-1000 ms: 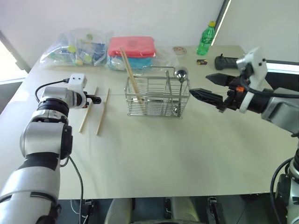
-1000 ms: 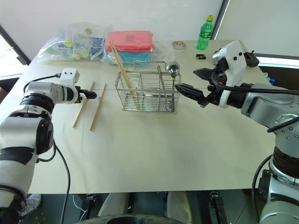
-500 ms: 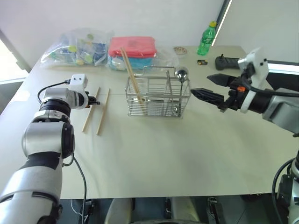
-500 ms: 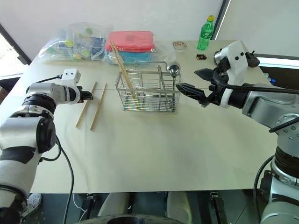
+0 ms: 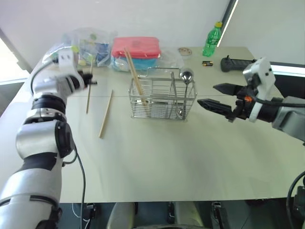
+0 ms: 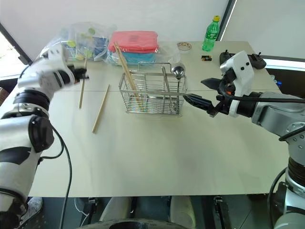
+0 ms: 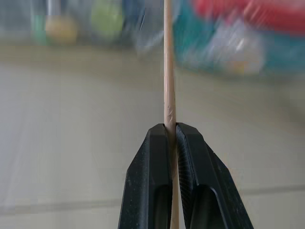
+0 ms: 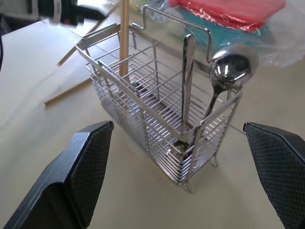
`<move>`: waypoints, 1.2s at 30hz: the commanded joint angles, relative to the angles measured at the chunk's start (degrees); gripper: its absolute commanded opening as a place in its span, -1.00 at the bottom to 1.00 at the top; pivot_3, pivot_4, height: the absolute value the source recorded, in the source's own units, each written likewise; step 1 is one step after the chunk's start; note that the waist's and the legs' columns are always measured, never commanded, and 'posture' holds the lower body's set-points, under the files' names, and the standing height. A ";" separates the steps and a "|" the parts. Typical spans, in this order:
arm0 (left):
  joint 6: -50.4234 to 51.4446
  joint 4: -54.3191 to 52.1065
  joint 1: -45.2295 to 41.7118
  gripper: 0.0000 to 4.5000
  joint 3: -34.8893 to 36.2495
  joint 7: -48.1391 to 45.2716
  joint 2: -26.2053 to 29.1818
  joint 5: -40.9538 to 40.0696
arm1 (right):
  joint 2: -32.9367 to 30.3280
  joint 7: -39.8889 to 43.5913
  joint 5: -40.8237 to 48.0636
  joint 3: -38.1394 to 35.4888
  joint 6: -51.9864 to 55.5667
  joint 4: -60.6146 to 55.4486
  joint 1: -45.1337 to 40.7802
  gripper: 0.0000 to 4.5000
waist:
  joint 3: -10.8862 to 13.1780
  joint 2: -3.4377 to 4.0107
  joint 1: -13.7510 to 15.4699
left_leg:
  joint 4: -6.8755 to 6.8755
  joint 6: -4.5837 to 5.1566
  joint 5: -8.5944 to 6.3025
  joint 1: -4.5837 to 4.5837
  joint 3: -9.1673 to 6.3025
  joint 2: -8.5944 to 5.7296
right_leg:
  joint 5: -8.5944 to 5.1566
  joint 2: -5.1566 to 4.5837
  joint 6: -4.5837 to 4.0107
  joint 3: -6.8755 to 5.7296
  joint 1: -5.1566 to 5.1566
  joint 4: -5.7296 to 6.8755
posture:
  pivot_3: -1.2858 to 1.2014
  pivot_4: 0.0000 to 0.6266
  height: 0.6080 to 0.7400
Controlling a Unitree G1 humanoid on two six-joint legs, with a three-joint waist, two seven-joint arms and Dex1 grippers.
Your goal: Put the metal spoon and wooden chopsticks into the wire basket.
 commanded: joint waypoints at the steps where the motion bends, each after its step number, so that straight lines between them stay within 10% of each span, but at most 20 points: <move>1: -0.03 -13.10 -2.17 -0.98 4.80 -5.19 -1.51 -8.14 | -2.75 2.49 -0.14 -2.74 -2.03 -2.29 1.33 1.00 | 0.00 0.00 -0.09 | 0.01 -0.03 0.01 -0.01 0.01 0.00 | 0.02 -0.01 0.04 0.00 0.00 -0.03 | 0.03 -0.52 0.51; 13: 10.66 -44.70 0.20 -0.98 1.90 -7.58 -11.47 -19.59 | -3.17 1.71 -0.09 -3.42 -3.21 -2.27 2.05 1.00 | 0.00 0.02 -0.24 | 0.39 -0.04 0.01 0.00 0.03 -0.01 | 0.09 -0.02 0.11 0.02 0.16 0.02 | 0.03 -0.52 0.51; 30: 10.29 -56.85 17.76 -0.98 -3.94 -0.43 -22.33 -19.79 | -2.68 -4.10 4.81 -5.88 -2.14 -2.22 2.11 1.00 | 0.00 0.04 0.00 | 0.47 -0.01 0.02 -0.09 0.00 -0.02 | 0.10 0.02 0.07 0.03 0.18 -0.01 | 0.03 -0.52 0.51; 36: 10.61 -57.37 17.02 0.11 -3.29 -0.28 -21.69 -20.73 | -2.76 -4.81 5.24 -5.42 -2.37 -0.92 1.40 1.00 | -0.01 0.05 -0.05 | 0.46 -0.01 0.01 -0.07 0.00 -0.02 | 0.10 0.03 0.07 0.03 0.18 -0.01 | 0.03 -0.52 0.51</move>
